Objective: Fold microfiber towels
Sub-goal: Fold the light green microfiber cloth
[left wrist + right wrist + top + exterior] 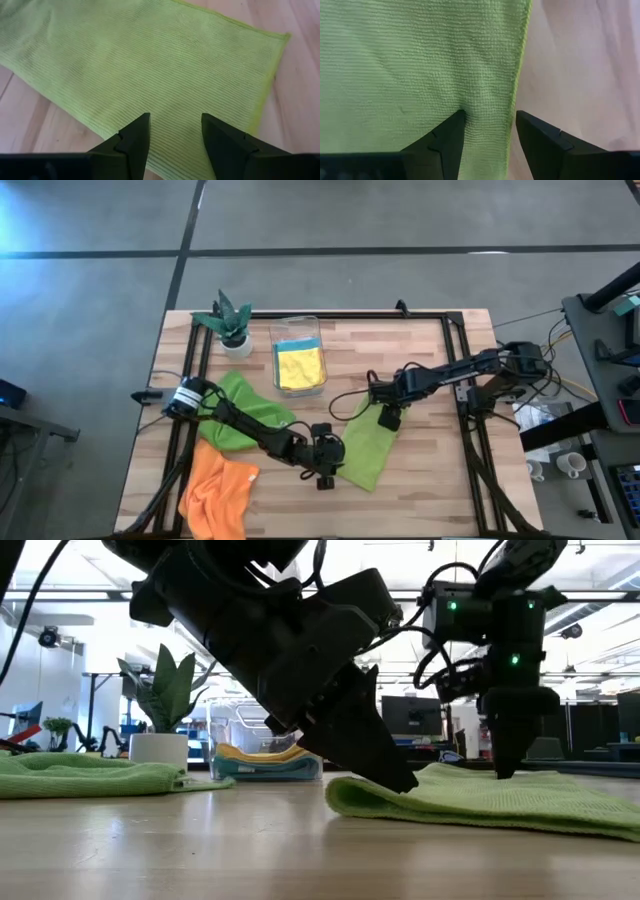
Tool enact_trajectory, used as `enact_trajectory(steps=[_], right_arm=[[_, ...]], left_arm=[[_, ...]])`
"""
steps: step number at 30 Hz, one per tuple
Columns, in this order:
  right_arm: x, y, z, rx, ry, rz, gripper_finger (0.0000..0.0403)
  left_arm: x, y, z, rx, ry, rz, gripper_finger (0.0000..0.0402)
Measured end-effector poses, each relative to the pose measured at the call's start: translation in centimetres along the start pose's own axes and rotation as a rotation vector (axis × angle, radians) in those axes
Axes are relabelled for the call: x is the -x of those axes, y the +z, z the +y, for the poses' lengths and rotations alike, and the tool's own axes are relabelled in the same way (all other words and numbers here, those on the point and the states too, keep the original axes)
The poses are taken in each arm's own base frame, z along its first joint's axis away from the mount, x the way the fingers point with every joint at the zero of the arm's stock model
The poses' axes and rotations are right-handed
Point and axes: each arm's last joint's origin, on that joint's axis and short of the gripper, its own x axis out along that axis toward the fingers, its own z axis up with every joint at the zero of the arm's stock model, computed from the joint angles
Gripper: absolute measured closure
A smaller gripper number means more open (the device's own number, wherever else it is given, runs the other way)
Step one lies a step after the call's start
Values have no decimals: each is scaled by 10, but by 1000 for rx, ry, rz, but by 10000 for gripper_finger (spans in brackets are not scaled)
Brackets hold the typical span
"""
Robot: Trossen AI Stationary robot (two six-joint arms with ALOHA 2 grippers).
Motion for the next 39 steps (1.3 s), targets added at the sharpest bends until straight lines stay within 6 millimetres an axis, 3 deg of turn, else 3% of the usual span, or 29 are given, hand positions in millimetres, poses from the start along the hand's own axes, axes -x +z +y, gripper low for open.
enact_trajectory(steps=[5, 12, 17, 23, 26, 29, 34, 39], right_arm=[[13, 7, -2, 39, 22, -62, 227], [-7, 14, -16, -5, 0, -19, 240], [-17, 16, -15, 13, 16, 24, 263], [-19, 16, -14, 11, 30, 28, 320], [-20, 17, -14, 7, 40, 25, 374], [-18, 16, -14, 8, 41, 22, 389], [1, 8, -23, 22, -93, 67, 393], [38, 9, -34, 65, -285, 104, 393]], left_arm=[[0, 0, 0, 1, -1, 1, 239], [0, 0, 1, 0, 0, 1, 239], [0, 0, 1, 0, 0, 2, 240], [2, 0, 1, -43, 1, 21, 240], [16, 12, -2, -81, 2, -16, 240], [37, 28, -1, -78, 11, -57, 240], [47, 32, 0, -66, 3, -71, 240], [37, 24, -6, -76, -4, -60, 240]])
